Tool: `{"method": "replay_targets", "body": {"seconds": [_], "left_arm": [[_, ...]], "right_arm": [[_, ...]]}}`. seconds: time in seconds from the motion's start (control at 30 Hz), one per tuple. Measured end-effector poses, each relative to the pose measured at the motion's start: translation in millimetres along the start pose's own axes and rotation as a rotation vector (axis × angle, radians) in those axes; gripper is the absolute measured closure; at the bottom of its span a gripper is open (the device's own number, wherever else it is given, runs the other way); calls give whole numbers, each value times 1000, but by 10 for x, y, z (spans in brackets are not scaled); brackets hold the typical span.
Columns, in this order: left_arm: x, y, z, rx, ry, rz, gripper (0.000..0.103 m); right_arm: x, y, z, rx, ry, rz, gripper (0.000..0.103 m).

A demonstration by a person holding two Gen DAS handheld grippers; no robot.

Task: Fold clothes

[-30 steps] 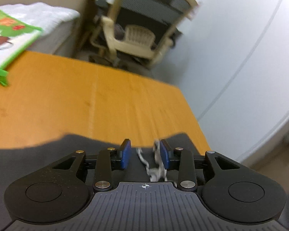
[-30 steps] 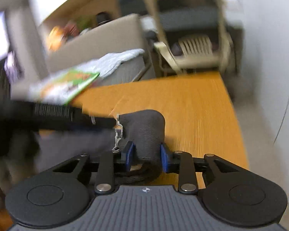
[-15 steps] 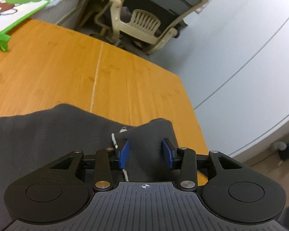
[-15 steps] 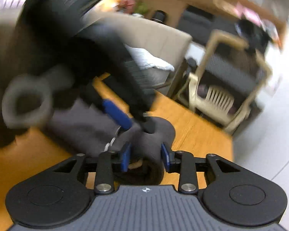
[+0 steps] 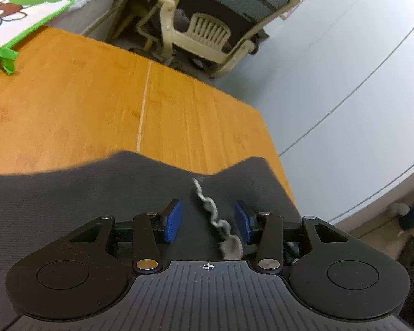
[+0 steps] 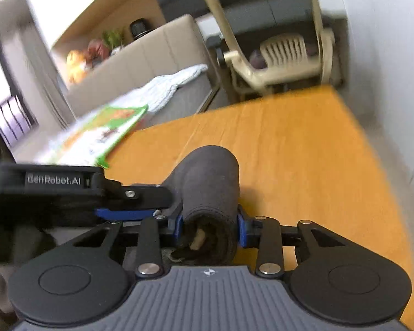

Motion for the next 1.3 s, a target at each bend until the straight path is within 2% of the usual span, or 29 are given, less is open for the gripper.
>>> {"method": "replay_targets", "body": {"seconds": [0.1, 0.17, 0.23, 0.3, 0.37, 0.47, 0.5, 0.57, 0.63, 0.73, 0.77, 0.83, 0.93, 1.07, 1.13, 1.27, 1.3], "left_arm": [[-121, -65, 64, 14, -44, -20, 56], [-200, -172, 114, 55, -73, -30, 48], [-197, -257, 131, 91, -70, -24, 47], [-114, -256, 90, 108, -41, 19, 51], [-28, -205, 47, 104, -17, 48, 47], [21, -74, 10, 74, -6, 72, 45], [19, -41, 9, 70, -8, 80, 45], [-17, 11, 21, 69, -18, 108, 45], [-37, 74, 22, 59, -18, 128, 45], [-70, 131, 19, 49, -16, 143, 45], [-81, 143, 18, 46, -15, 146, 45], [-105, 167, 14, 41, -12, 152, 45], [-140, 203, 9, 33, -9, 161, 51], [-271, 203, 49, 13, -58, 112, 50], [-238, 154, 38, 39, -47, 110, 50], [-105, 226, -36, 29, -13, 134, 44], [-102, 258, -40, 17, -15, 126, 44]], "right_arm": [[-114, 330, -123, -325, -71, -131, 68], [-116, 547, -277, -514, -99, -184, 68], [-108, 732, -436, -671, -129, -225, 68], [-121, 825, -510, -739, -138, -234, 67], [-132, 856, -516, -745, -134, -223, 64], [-234, 762, -427, -650, -91, -139, 55], [-296, 702, -378, -587, -72, -94, 49], [-424, 553, -254, -423, -31, 14, 45], [-486, 382, -125, -226, -17, 101, 45], [-475, 214, 15, -65, -43, 130, 52], [-448, 205, 36, -46, -48, 125, 59], [-360, 217, 53, -25, -40, 110, 62], [-164, 277, 23, -39, 37, 112, 63], [-164, 302, 4, -45, 46, 112, 62], [-163, 293, 11, -38, 50, 111, 61], [-161, 276, 24, -24, 59, 109, 34], [-161, 271, 27, -20, 61, 108, 31]]}}
Point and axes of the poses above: each gripper's, at about its wrist camera, not at the fingertips, and x roughly the way its jaws point, y to its left, z to its top, the point moved 1 cm from there along x, roughly the way its jaws point, and after that the axes turned 7 degrees about x, right-handed, at the moved point
